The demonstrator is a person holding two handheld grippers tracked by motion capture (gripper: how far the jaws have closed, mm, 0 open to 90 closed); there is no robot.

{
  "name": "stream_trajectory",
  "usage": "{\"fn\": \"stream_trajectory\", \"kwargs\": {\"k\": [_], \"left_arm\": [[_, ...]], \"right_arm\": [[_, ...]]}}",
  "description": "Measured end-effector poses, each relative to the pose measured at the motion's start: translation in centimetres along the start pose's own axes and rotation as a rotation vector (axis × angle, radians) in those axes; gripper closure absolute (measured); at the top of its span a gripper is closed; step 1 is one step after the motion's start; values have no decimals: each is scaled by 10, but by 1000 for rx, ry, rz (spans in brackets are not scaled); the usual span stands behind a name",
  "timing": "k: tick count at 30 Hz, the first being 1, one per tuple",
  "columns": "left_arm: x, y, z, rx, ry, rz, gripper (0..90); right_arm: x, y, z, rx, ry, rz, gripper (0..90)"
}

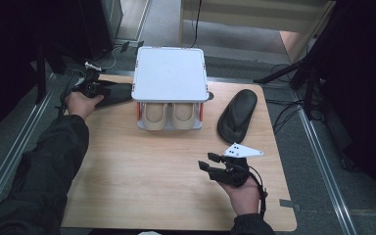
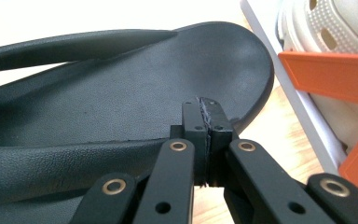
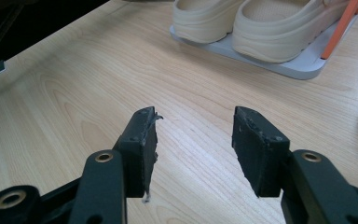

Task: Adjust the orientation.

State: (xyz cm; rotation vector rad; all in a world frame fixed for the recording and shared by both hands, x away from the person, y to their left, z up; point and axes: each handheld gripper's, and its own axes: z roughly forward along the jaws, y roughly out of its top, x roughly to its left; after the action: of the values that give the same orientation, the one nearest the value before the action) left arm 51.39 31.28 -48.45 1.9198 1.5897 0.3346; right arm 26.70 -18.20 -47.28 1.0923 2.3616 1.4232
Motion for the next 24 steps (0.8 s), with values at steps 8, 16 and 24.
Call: {"fn": "stream_trajectory", "kwargs": {"k": [8,16,24], "left_arm": [[4,-7,-6,0,-8,-3,900],[5,-15,-14,16,-11,7,900],[-10,-7,-9,-14,-11,2,900]], "right_arm": [[1,0,1,3,-5,-1,506],[1,1,3,6,0,-7,507],[2,2,5,9,5,-9,508]]}}
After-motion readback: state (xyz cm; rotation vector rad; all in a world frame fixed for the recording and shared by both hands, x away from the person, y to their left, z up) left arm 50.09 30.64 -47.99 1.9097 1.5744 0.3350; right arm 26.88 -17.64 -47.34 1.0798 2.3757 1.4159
